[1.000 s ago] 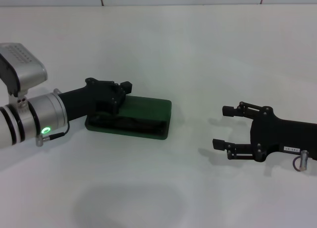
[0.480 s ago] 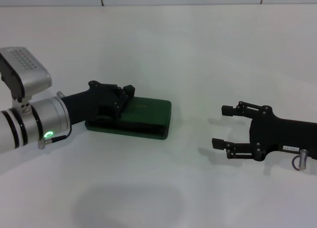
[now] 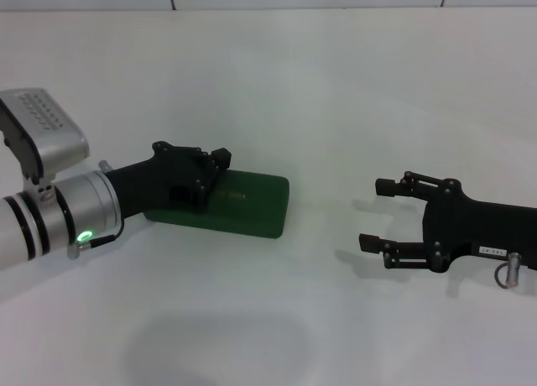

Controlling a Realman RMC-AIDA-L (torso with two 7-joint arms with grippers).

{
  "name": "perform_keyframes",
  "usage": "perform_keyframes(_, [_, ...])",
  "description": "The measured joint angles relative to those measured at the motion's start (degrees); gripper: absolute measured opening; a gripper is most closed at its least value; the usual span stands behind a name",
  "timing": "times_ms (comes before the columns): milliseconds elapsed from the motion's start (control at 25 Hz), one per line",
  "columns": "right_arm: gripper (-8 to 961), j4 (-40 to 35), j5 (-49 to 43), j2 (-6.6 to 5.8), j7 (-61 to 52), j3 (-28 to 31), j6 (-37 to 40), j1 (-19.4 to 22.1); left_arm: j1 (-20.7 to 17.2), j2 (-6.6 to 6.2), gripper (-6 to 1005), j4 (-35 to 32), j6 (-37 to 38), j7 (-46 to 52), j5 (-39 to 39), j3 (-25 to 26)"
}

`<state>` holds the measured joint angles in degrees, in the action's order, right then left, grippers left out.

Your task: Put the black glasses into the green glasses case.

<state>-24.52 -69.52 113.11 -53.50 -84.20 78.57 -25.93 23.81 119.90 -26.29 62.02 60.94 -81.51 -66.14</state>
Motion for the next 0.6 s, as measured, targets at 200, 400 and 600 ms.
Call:
perform_keyframes(200, [840,0.00,0.00,0.03,-0.02,0.00,0.00,0.00,0.11,0.08,40,0.41,0.40,-0.63,0.13,0.05])
perform_keyframes(400, [840,-0.04,0.09,0.09,-0.05,0.00,0.00,0.00,0.46,-0.57,48,-1.50,4.41,5.11,1.54,0.06])
perform_keyframes(600, [840,0.00,0.38,-0.06,-1.08,0.52,-0.10,0.00,2.44,-2.91,56,-3.57,9.08,18.96,0.94,-0.17])
